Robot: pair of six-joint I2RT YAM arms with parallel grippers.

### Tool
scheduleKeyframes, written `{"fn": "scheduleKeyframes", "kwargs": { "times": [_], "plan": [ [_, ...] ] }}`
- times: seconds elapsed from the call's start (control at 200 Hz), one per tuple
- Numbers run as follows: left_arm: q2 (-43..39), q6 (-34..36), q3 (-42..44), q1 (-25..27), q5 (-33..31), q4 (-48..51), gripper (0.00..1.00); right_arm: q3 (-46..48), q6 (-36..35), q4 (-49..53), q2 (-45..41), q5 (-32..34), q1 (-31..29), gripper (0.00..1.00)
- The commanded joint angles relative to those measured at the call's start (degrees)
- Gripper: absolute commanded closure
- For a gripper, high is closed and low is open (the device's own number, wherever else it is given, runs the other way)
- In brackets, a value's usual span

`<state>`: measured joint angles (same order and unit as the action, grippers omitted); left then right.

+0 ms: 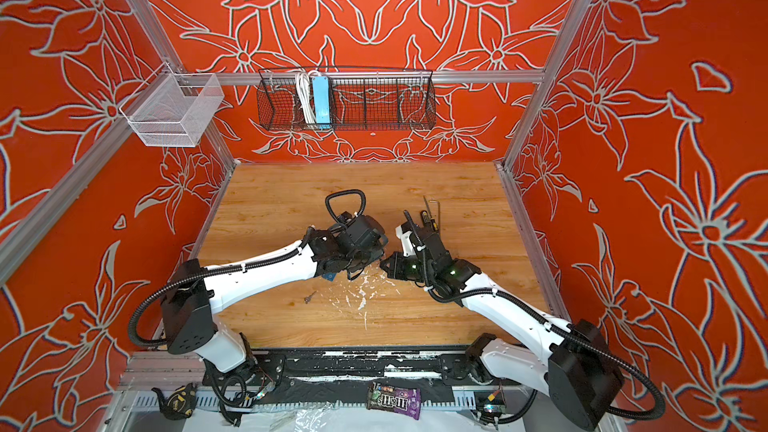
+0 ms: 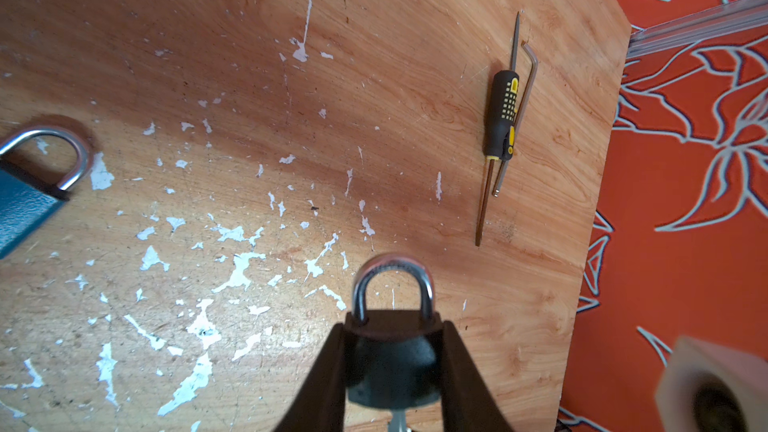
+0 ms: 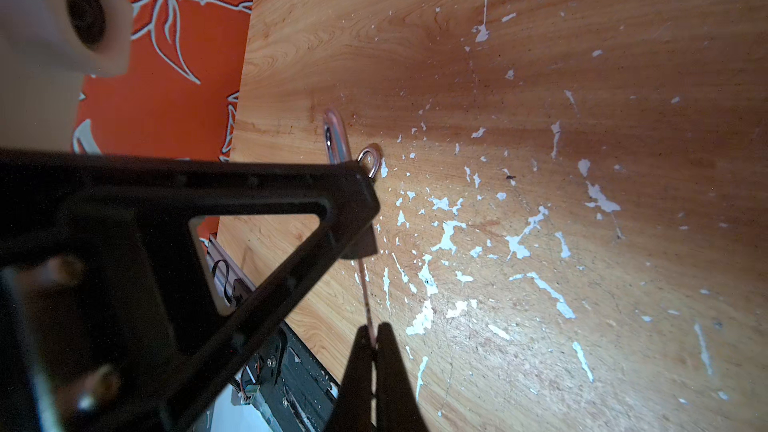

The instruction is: Unlock with the key

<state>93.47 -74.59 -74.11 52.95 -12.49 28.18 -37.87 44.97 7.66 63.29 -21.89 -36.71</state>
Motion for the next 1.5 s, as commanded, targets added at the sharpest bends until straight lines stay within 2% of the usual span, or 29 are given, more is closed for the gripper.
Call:
{"fn": "scheduleKeyframes", "kwargs": {
  "times": [0.0, 0.1, 0.19, 0.355, 0.47, 0.65, 0.811, 1.021, 1.111, 1.236, 1.416, 1.496],
  "plan": [
    [-1.2, 0.0, -1.7, 1.9, 3.9, -0.3, 1.00, -2.6, -1.5, -2.6, 0.2, 0.5, 0.4, 1.00],
    [-0.8, 0.2, -2.9, 2.7, 4.5, 0.4, 1.00, -3.9, -3.2, -1.1, 0.4, 2.5, 0.3, 1.00],
    [-0.5, 0.9, -4.3, 3.6, 2.2, 3.1, 1.00, -5.4, -4.1, 1.2, 0.3, 4.7, 0.4, 1.00],
    [-0.3, 0.5, -4.5, 3.7, 0.9, 5.7, 1.00, -5.5, -3.6, 0.5, -0.1, 5.0, 0.5, 1.00],
    [-1.3, -0.7, -2.5, 3.8, 2.5, 3.2, 1.00, -5.5, -4.3, 0.6, -0.4, 6.3, 0.5, 1.00],
    [-3.3, -1.9, -1.2, 4.1, 5.0, -0.1, 1.00, -5.0, -3.3, -2.0, 0.1, 4.3, 0.5, 1.00],
    [-4.7, -2.6, 0.3, 4.5, 7.9, -3.5, 1.00, -6.0, -5.0, -1.4, 0.1, 7.9, 0.5, 1.00],
    [-6.0, -0.7, -0.5, 4.3, 0.1, 0.4, 1.00, -6.0, -6.3, -0.2, 0.1, 5.5, 0.5, 1.00],
    [-6.7, -0.4, -0.7, 4.0, -5.2, 2.2, 1.00, -3.9, -6.3, -1.1, -1.8, 4.4, 0.5, 0.86],
    [-7.3, 0.4, -0.4, 3.0, -8.4, 2.7, 1.00, -2.2, -6.8, -0.5, -5.0, 3.4, 0.5, 0.72],
    [-8.4, 0.9, 0.1, 2.6, -9.7, 1.5, 1.00, 0.6, 0.1, -4.9, -7.2, -2.5, 0.5, 0.69],
    [-8.6, 0.8, 0.3, 2.5, -9.8, 1.0, 1.00, 2.8, 2.9, -8.1, -7.3, -2.4, 0.6, 0.69]
  ]
}}
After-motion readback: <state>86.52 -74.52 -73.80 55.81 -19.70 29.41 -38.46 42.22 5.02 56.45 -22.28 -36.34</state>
